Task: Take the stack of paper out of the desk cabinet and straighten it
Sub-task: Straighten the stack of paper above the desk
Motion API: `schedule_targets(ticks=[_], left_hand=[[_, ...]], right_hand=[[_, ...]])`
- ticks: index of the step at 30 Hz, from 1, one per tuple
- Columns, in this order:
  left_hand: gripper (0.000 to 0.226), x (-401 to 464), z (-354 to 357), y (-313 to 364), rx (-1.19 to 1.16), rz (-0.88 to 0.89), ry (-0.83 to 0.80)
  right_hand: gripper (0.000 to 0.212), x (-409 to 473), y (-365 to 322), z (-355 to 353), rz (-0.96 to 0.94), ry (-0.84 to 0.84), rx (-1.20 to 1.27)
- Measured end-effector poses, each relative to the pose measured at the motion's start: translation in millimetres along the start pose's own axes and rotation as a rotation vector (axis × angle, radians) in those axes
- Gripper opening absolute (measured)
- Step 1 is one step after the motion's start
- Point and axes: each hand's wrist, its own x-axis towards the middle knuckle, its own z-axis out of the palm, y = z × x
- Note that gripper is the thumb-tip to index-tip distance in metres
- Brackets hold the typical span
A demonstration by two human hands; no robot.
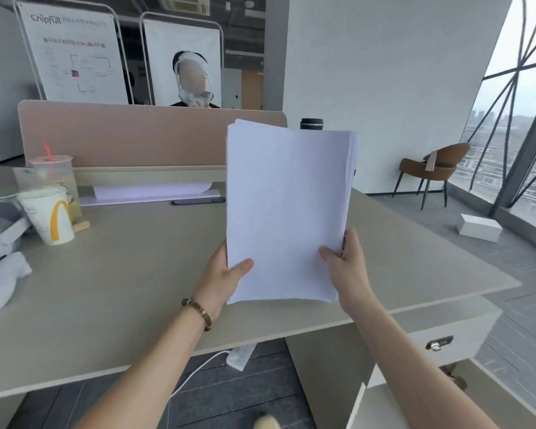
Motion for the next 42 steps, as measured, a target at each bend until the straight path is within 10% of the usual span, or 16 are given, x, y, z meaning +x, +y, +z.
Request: schedule_targets(ticks=[20,42], left_hand=[[0.012,12,-10,12,-0.158,-0.048,0.127],[0.033,9,3,38,-0.095,0.129,0.24]], right_hand=[[0.024,-6,6,15,-0.154,-0.004,0.112],[0.018,18,-38,18,-0.262,0.002,0.101]])
